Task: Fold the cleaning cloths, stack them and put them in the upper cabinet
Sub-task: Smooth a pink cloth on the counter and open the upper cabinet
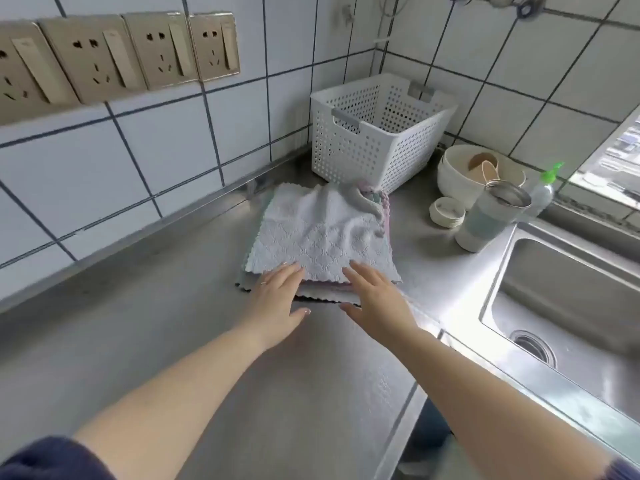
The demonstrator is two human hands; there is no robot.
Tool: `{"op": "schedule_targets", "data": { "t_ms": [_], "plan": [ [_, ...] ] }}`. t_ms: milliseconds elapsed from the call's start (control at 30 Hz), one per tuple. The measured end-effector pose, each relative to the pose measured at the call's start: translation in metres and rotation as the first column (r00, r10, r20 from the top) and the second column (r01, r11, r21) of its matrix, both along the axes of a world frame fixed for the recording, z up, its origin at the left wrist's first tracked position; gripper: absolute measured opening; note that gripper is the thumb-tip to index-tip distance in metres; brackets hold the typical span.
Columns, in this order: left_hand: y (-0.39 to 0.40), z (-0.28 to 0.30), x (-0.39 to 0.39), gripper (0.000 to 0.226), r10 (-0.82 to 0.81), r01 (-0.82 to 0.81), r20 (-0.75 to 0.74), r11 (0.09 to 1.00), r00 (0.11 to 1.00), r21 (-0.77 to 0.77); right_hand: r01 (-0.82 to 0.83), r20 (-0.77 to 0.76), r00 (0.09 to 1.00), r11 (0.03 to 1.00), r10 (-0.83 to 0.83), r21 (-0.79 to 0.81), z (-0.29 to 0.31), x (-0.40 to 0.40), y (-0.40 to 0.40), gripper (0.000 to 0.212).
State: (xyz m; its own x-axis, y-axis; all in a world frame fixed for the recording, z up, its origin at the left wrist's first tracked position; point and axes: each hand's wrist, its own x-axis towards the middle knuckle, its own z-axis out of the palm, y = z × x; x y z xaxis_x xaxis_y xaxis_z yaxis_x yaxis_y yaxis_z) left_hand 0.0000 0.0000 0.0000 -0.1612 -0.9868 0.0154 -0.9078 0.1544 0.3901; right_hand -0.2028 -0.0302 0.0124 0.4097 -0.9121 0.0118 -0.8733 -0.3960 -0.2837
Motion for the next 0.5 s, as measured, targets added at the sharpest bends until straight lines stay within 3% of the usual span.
{"op": "schedule_targets", "data": {
  "t_ms": [133, 300, 400, 500],
  "plan": [
    [-0.038, -0.014, 0.000, 0.065, 0.001, 0.000, 0.018, 0.999, 1.000, -0.048, -0.101, 0.030, 0.994, 0.989, 0.105, -0.104, -0.019, 0.002, -0.034, 0.049],
    [-0.058, -0.028, 0.005, 0.049, 0.004, -0.006, -0.022, 0.996, 1.000, -0.091, -0.109, 0.118, 0.983, 0.963, 0.142, -0.248, -0.045, 0.001, -0.057, 0.027],
    [-0.062, -0.039, 0.009, 0.033, 0.027, -0.035, -0.070, 0.993, 0.997, -0.117, -0.068, 0.178, 0.977, 0.967, 0.114, -0.247, -0.053, -0.001, -0.063, 0.015],
    [-0.066, -0.039, 0.009, 0.020, 0.047, -0.070, -0.122, 0.980, 0.991, -0.189, 0.011, 0.211, 0.977, 0.985, 0.026, -0.172, -0.053, -0.001, -0.066, 0.018]
  ]
}}
